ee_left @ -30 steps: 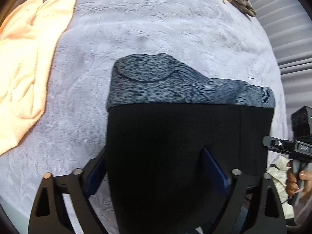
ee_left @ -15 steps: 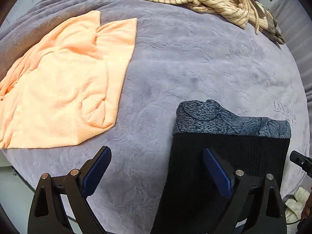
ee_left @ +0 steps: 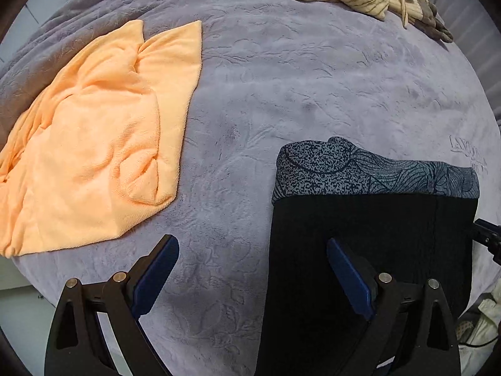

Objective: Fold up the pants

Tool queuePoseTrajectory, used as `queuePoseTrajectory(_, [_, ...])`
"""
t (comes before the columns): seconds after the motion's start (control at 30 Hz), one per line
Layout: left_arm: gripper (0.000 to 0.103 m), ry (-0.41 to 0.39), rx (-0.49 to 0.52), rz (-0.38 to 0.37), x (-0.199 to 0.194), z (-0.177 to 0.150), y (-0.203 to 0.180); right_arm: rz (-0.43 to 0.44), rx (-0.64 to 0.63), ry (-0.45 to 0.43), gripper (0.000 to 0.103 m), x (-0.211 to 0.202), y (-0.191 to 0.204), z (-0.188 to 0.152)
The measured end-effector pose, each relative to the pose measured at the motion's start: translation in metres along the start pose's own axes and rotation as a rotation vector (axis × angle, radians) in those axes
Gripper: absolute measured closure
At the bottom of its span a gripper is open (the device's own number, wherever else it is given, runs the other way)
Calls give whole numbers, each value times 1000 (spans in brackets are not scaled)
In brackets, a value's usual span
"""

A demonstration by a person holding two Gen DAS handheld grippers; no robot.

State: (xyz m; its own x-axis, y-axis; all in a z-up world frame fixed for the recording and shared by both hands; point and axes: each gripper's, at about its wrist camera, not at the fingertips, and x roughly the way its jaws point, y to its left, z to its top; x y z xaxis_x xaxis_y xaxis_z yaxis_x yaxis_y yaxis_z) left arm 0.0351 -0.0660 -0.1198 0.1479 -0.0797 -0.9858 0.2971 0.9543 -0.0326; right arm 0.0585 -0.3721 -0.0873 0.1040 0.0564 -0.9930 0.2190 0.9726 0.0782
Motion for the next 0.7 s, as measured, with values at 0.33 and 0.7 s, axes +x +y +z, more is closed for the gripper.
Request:
queuePoseTrajectory(0.33, [7,-13,37,-51,-27,-27,-28,46,81,4,50,-30,1,-41])
queuePoseTrajectory(0.7, [1,-46,35,-14,-52,-49,-56,68,56,-43,21,-48,15,-59])
